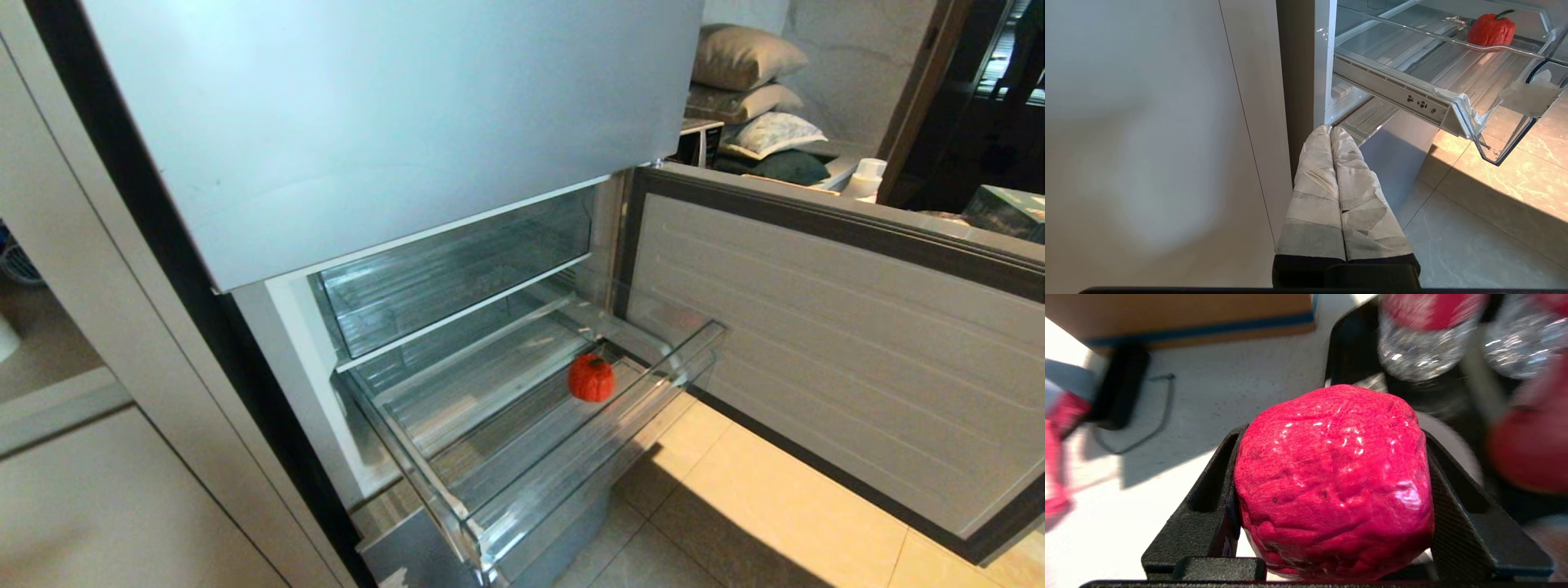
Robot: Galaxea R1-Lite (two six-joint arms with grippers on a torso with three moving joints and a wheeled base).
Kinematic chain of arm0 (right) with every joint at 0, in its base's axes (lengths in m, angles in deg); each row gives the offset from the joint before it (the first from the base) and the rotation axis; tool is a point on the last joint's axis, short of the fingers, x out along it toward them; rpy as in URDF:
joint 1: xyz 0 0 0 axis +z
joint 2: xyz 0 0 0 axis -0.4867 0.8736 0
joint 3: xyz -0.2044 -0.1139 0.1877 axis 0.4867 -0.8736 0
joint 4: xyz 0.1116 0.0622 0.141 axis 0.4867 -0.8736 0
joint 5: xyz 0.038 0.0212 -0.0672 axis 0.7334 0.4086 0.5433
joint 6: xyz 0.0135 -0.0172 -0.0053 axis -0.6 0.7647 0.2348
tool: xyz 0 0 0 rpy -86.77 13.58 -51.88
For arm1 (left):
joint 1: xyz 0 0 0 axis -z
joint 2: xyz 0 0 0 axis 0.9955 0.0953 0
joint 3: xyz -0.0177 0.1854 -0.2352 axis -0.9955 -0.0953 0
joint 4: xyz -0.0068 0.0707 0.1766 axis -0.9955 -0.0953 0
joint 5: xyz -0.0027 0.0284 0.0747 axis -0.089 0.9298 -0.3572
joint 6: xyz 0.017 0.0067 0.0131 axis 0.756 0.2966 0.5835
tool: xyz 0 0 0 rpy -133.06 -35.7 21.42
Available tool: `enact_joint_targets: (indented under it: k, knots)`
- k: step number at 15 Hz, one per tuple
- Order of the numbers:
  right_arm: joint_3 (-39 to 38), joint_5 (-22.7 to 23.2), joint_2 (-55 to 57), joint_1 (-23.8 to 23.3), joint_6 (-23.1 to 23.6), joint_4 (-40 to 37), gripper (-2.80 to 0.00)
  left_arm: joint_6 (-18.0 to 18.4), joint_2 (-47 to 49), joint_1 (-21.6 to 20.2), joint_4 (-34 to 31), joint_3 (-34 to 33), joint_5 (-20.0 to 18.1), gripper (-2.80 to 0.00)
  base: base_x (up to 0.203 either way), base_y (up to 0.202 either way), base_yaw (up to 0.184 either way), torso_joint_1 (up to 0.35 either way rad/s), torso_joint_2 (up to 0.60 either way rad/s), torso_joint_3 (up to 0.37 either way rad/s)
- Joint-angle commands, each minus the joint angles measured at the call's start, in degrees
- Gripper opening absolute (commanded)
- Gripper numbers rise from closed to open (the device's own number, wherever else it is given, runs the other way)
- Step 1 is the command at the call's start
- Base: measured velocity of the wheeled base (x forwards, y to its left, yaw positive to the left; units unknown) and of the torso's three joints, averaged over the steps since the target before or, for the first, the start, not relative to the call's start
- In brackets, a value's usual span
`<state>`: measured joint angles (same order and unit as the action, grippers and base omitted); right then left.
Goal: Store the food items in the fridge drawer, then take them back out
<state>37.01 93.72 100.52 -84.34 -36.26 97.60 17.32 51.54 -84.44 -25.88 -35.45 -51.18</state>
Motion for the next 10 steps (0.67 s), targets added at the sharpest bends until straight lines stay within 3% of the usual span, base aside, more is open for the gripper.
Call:
enact_joint_targets:
  k: [1,5,10]
  knots:
    - [-6.7,-0.1,-11.0,0.0,0.0,0.2,-2.8,0.0,0.0,0.0,0.0,-0.1,0.0,-2.8,0.0,0.0,0.0,0.0,0.0,0.0]
    - [-18.7,-2.3,-29.8,-0.2,-0.1,0.2,-2.8,0.0,0.0,0.0,0.0,0.0,0.0,-2.8,0.0,0.0,0.0,0.0,0.0,0.0]
    - [-23.2,-6.5,-52.1,-0.1,-0.1,0.5,-2.8,0.0,0.0,0.0,0.0,0.0,0.0,-2.8,0.0,0.0,0.0,0.0,0.0,0.0]
